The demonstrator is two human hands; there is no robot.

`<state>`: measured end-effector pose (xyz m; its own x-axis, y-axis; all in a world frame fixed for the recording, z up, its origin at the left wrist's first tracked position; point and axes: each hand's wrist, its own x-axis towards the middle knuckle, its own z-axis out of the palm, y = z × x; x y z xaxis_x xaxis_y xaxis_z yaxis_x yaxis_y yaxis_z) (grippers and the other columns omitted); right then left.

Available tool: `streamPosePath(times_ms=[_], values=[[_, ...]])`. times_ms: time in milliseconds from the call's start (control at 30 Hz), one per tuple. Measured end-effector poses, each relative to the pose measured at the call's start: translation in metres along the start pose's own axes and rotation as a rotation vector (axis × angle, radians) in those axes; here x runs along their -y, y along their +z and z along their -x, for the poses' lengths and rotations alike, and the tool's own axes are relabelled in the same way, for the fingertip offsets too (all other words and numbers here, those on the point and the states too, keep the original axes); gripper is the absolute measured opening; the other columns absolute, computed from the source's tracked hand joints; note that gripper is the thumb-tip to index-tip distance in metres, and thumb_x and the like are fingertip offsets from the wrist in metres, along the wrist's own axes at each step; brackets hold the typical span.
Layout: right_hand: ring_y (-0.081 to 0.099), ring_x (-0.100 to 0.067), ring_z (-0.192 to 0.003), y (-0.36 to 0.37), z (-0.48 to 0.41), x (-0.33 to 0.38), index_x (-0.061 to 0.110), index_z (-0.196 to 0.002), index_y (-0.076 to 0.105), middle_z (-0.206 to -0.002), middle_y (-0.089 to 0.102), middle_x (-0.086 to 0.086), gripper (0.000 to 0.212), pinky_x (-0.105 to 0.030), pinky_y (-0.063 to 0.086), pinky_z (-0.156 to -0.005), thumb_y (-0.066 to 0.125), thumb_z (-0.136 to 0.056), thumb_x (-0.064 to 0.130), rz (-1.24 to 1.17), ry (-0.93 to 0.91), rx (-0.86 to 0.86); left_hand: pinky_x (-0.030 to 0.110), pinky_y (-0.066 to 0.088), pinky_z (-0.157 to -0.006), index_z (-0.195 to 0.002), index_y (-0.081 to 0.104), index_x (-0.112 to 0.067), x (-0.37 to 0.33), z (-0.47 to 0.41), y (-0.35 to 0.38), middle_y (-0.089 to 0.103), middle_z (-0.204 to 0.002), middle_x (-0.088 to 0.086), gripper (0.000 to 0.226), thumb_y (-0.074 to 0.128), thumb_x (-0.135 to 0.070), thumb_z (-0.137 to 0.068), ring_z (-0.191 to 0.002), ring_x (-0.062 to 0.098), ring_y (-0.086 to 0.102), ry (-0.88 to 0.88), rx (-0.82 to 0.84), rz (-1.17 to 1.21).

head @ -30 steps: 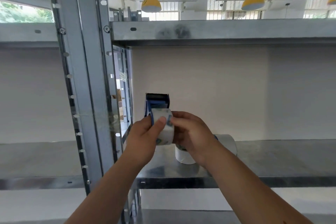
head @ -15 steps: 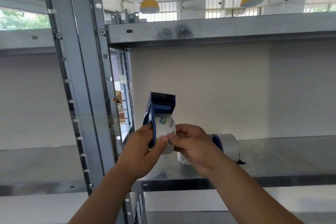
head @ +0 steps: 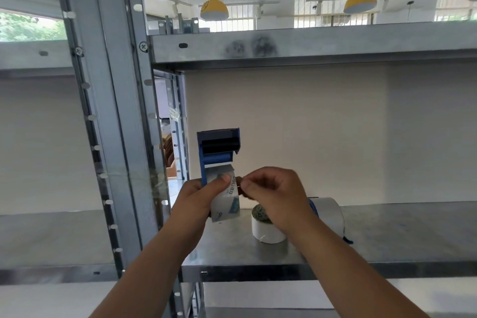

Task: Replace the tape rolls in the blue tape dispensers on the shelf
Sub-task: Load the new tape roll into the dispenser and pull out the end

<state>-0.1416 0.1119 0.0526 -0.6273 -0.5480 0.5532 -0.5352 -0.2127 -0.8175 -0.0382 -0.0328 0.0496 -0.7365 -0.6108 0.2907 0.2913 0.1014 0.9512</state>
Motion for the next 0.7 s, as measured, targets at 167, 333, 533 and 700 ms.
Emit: streamPosePath(times_ms=[167, 333, 533, 700], values=[[0.070, -0.006, -0.081, -0.001, -0.013, 0.005, 0.031, -0.101, 0.081, -0.087, 0.076, 0.021, 0.014, -0.019, 0.057, -0.072, 0.079, -0.089, 0.025, 0.172, -0.154, -0.042, 0.019, 0.058, -0.056, -0.080, 0.085, -0.028, -0.005, 0.001, -0.002, 0.084, -0.089, 0.003, 0.031, 0.070, -0.054, -0.072, -0.079, 0.021, 0.082, 0.045, 0.130, -0.048], [0.072, -0.009, -0.083, -0.002, -0.024, 0.009, 0.034, -0.105, 0.081, -0.087, 0.079, 0.014, 0.018, -0.025, 0.058, -0.078, 0.080, -0.088, 0.028, 0.185, -0.123, 0.070, 0.023, 0.061, -0.068, -0.084, 0.084, -0.039, -0.001, 0.001, -0.008, 0.084, -0.093, -0.001, 0.034, 0.067, -0.065, -0.072, -0.087, 0.021, 0.081, 0.063, 0.159, -0.114], [0.068, 0.001, -0.069, 0.005, -0.032, 0.013, 0.043, -0.097, 0.076, -0.080, 0.076, 0.010, 0.025, -0.014, 0.052, -0.065, 0.087, -0.079, 0.029, 0.159, -0.037, 0.179, 0.019, 0.059, -0.065, -0.083, 0.084, -0.043, 0.001, 0.003, -0.012, 0.084, -0.088, -0.006, 0.032, 0.063, -0.066, -0.074, -0.078, 0.011, 0.079, 0.098, 0.191, -0.164], [0.068, 0.007, -0.077, 0.012, -0.039, 0.011, 0.037, -0.099, 0.082, -0.091, 0.077, 0.018, 0.021, -0.013, 0.051, -0.069, 0.084, -0.083, 0.025, 0.212, 0.009, 0.184, 0.033, 0.060, -0.079, -0.088, 0.084, -0.040, 0.000, 0.003, -0.014, 0.084, -0.095, -0.002, 0.031, 0.068, -0.064, -0.076, -0.089, 0.019, 0.080, 0.067, 0.186, -0.176]])
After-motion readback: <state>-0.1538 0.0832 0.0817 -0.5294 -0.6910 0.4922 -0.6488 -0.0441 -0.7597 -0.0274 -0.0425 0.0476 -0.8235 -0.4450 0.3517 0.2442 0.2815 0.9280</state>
